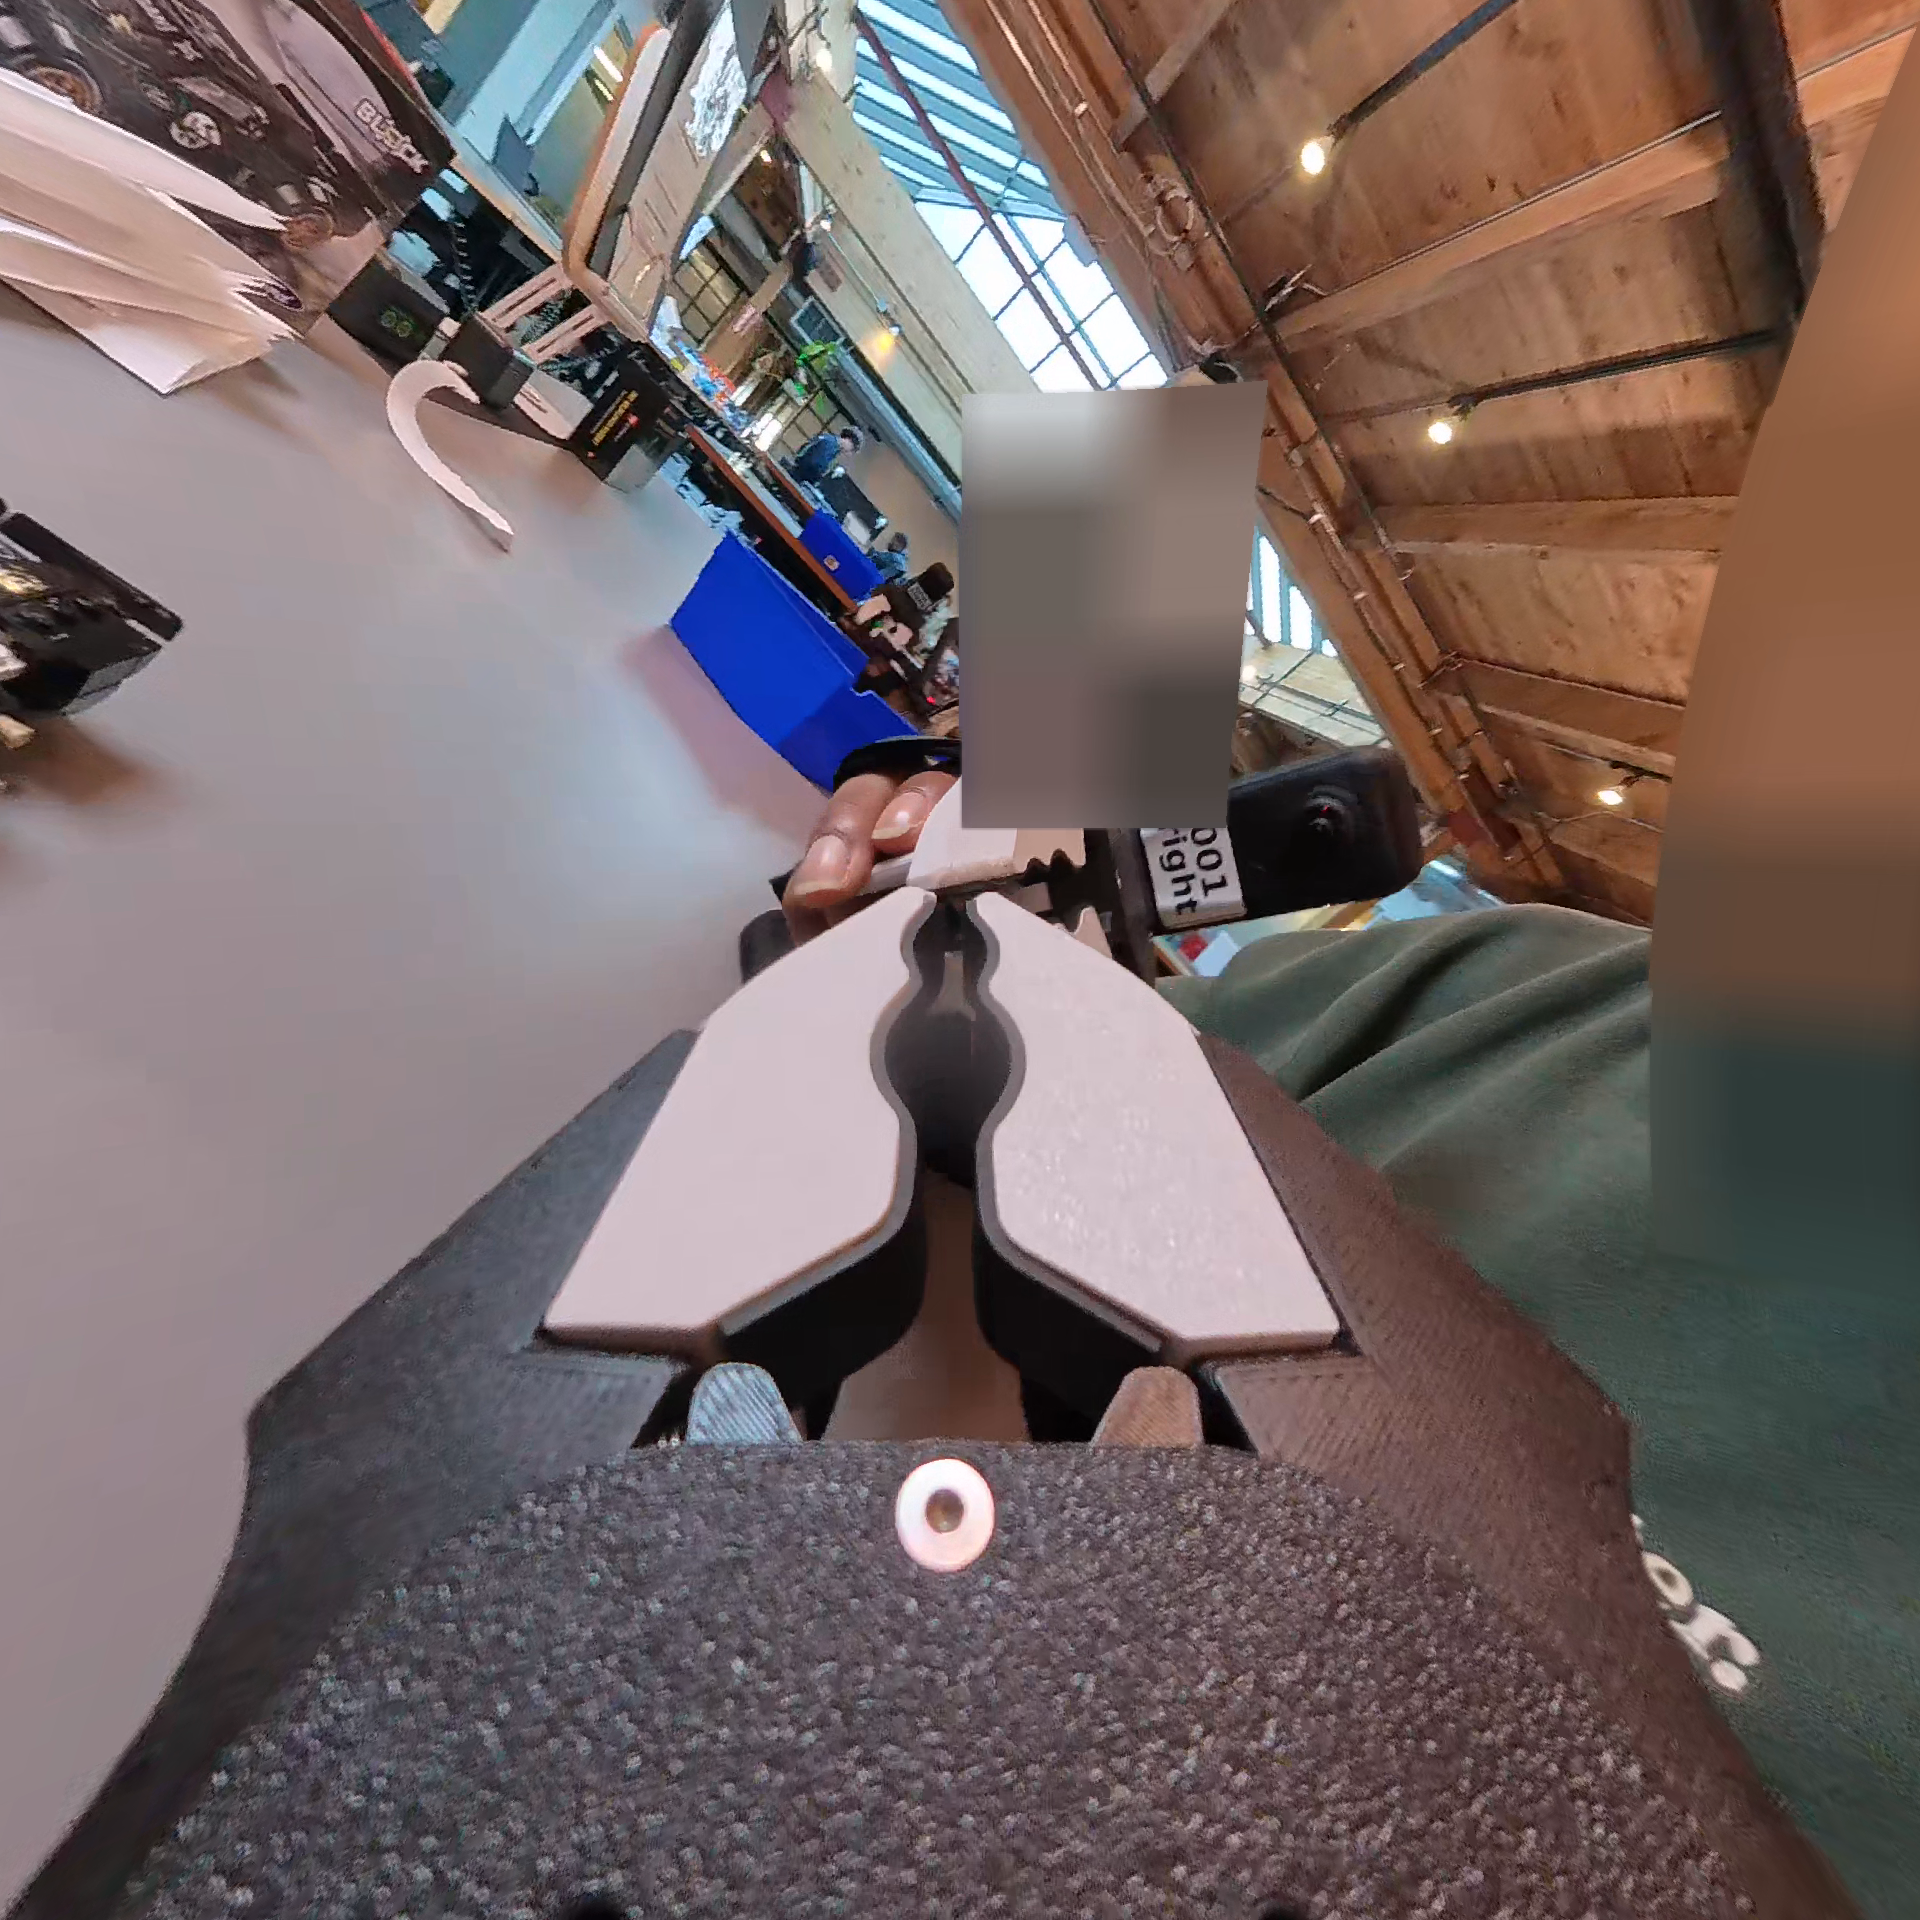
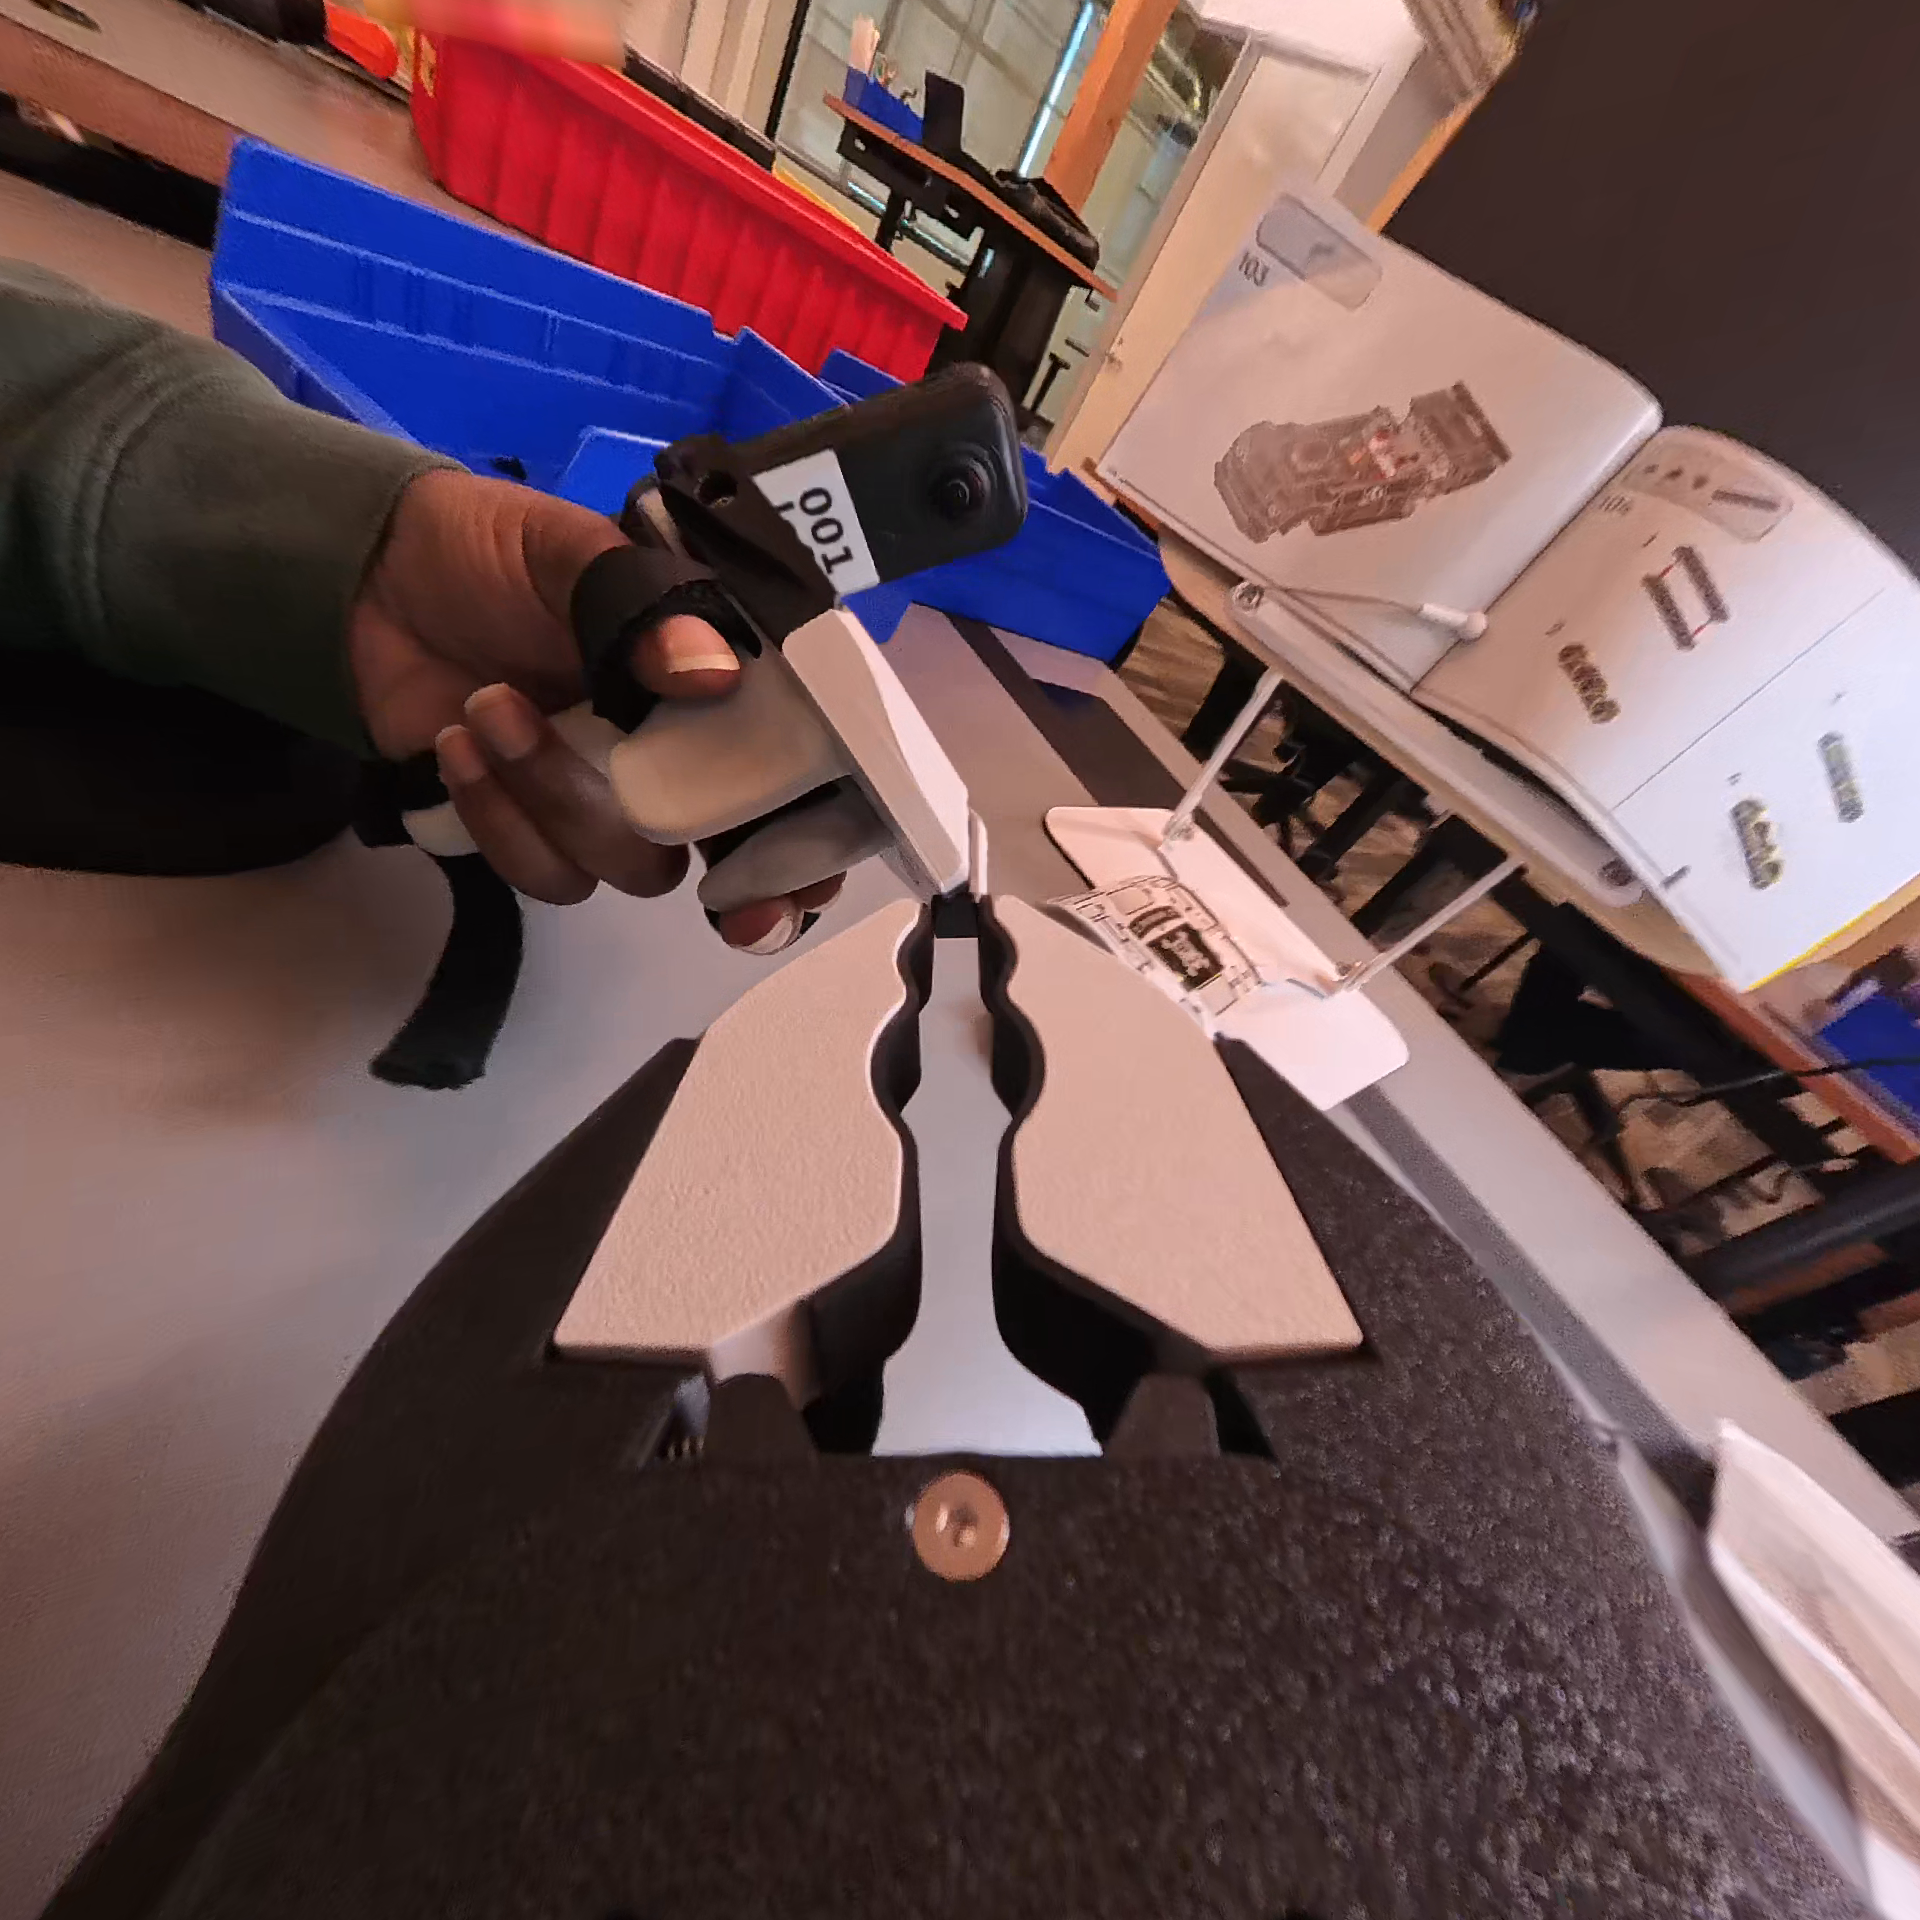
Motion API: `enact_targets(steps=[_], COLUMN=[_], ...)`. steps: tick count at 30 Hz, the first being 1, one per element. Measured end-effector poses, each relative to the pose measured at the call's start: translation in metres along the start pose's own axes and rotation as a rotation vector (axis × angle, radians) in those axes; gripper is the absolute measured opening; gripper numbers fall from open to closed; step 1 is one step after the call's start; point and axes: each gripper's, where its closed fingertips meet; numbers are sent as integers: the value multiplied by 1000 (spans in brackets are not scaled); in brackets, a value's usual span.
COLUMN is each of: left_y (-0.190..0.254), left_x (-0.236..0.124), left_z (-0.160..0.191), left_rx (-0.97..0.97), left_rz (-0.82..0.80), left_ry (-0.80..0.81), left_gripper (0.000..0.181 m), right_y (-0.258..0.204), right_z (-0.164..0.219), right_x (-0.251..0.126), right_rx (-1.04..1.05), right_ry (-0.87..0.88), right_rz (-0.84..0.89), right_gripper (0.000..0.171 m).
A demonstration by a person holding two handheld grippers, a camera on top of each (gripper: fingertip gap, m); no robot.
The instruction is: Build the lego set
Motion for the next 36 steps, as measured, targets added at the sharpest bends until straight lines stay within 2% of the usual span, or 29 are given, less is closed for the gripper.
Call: enact_targets(steps=[7,12,17,30,36], left_y=[-16,-23,-32,-29,-29], left_x=[-3,-1,1,-1,-3], left_z=[7,10,18,17,14], left_rx=[158,173,145,130,147], left_rz=[-156,-215,-269,-235,-239], left_ry=[-68,-85,-121,-117,-107], left_gripper=[9,15,18,6,10], right_y=[10,-1,-9,-8,-9], right_z=[13,31,34,29,33], right_x=[-4,2,6,1,0], right_rx=[139,62,-20,15,60], right_ry=[-25,-132,-165,-124,-129], right_rz=[-26,-52,-56,-79,-108], right_gripper=[8,8,8,8,8])
Point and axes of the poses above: each gripper's, where its closed fingertips meet, x out along the fingers, z out of its underside, y = z × x across the jaws
